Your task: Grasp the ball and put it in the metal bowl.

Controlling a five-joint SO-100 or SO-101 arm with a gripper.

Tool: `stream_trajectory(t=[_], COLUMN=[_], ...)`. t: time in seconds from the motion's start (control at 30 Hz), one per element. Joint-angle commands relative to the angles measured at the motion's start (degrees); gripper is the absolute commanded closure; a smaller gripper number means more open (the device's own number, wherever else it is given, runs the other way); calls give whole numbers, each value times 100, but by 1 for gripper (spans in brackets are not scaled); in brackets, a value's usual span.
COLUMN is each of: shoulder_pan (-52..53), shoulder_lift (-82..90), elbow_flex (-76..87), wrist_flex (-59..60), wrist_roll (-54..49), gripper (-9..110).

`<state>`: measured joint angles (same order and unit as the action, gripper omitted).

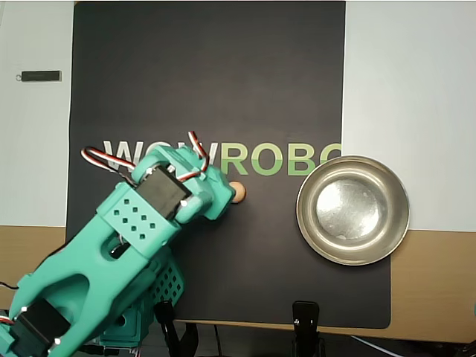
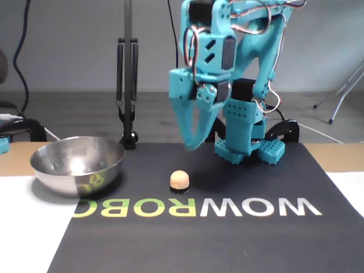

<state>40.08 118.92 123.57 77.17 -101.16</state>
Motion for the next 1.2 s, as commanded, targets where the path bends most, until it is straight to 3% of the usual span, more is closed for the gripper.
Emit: stream_trajectory(t=[0.0, 0.3, 0.8, 1.17], shoulder_pan=[123, 510, 633, 694], shoulder_lift=[88, 79, 70, 70], elbow_flex=[105, 316, 1020, 1072], wrist_flex=[-193, -334, -1345, -1345], wrist_roll=[-35, -668, -633, -668], gripper=[102, 102, 102, 102])
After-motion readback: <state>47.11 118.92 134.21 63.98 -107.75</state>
